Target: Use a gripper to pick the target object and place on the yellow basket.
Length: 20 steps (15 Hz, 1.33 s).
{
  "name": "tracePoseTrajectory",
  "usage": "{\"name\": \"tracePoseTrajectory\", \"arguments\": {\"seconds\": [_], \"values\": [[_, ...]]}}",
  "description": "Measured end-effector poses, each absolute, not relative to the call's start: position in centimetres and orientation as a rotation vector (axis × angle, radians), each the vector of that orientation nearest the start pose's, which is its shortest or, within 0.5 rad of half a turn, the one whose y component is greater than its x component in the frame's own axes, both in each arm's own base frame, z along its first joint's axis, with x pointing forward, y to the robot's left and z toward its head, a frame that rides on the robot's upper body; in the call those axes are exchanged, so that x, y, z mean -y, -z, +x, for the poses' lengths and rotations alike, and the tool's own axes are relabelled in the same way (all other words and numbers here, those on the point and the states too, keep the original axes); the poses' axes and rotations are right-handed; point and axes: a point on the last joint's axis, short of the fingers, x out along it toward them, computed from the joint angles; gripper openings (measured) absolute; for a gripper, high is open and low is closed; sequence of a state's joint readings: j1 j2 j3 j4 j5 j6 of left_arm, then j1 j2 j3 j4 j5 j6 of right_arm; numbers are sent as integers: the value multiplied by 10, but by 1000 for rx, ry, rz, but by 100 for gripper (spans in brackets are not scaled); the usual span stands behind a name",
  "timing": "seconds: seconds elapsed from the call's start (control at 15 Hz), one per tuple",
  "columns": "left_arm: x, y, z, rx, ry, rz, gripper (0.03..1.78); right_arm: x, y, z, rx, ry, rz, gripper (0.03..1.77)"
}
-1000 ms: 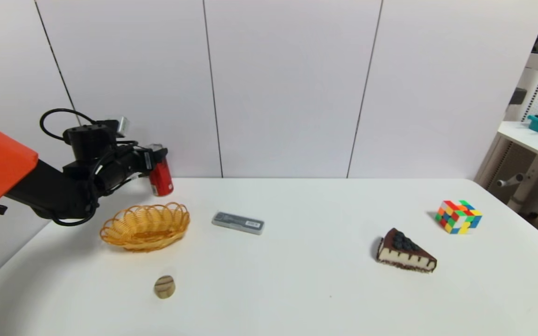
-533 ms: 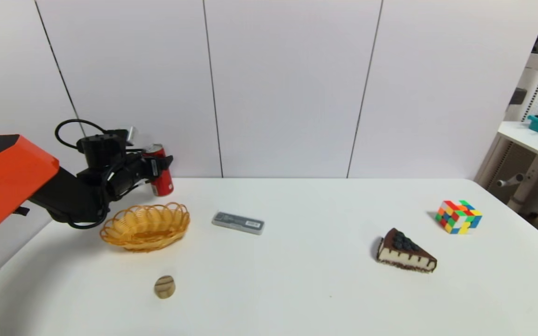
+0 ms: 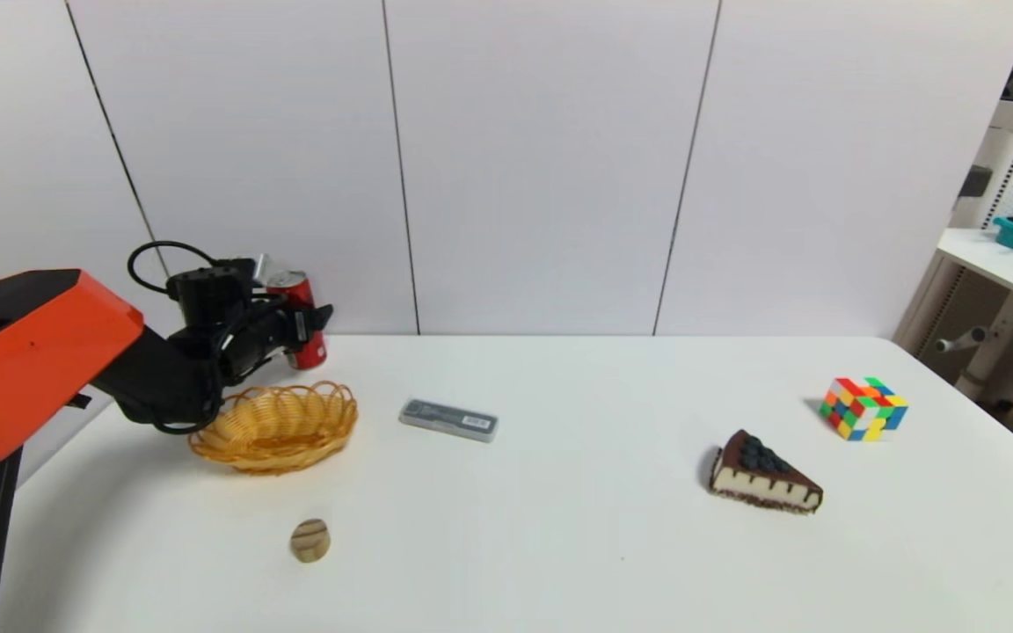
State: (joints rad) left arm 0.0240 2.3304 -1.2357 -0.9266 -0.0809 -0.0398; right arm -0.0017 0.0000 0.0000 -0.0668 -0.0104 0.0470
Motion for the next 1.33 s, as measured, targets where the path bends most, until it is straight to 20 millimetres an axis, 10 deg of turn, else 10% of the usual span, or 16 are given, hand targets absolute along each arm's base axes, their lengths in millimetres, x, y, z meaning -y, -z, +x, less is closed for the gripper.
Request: {"name": "tracePoseTrajectory", "arguments": {"seconds": [0.33,0.73,1.33], "values": [[-9,-70,460,-183,53,-55,107,0,-82,-23,67,11,48,170],[-10,-75,459,-166,51,-51,99,0,-82,-23,67,11,48,170],[-4,-205,401,20,228,-30,99,0,-82,-23,67,11,48,170]]}}
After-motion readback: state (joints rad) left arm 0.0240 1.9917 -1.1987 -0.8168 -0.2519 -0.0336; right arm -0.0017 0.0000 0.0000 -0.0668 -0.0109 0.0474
